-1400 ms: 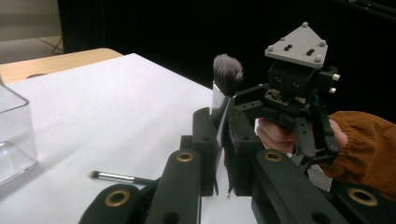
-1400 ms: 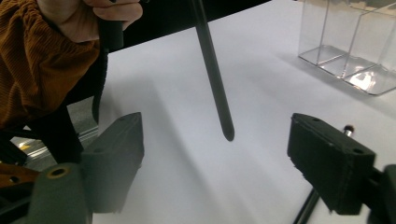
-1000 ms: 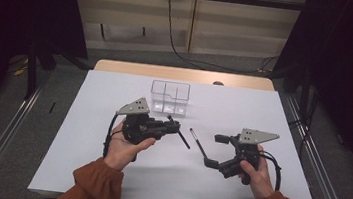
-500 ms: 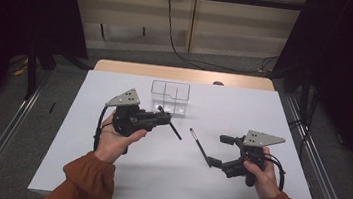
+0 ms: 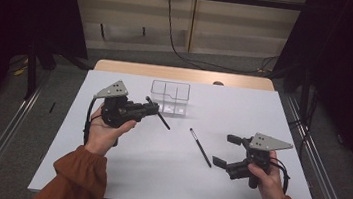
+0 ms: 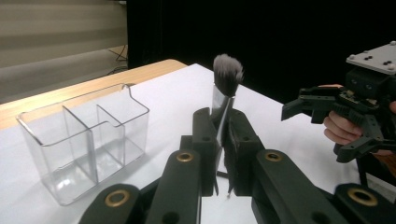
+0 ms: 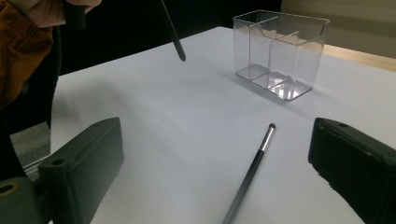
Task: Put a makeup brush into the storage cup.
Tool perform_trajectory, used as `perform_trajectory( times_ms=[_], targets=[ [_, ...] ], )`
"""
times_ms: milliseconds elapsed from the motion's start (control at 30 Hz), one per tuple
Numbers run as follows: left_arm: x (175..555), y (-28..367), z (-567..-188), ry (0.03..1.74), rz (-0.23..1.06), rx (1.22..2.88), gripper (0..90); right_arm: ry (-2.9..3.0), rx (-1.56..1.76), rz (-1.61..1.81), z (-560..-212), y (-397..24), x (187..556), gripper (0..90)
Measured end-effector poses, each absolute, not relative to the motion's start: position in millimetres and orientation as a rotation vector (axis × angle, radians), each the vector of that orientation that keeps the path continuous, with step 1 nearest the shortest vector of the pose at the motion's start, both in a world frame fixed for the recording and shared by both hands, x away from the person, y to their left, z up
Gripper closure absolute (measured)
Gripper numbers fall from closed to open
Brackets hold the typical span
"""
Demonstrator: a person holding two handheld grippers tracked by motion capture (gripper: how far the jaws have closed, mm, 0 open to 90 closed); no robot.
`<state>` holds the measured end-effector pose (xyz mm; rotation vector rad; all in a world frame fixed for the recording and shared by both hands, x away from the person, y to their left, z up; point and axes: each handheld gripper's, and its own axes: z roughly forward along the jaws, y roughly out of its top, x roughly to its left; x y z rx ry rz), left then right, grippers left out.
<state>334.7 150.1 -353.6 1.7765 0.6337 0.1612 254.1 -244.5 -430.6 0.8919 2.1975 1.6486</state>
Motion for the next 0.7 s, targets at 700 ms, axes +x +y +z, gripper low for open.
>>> perform_trajectory(
  times_ms=[700],
  targets=[
    [358,174,-337,0.709,0.259,1.763,84.0,2.051,0.98,1.568,-437,-265,241,1.0]
  ],
)
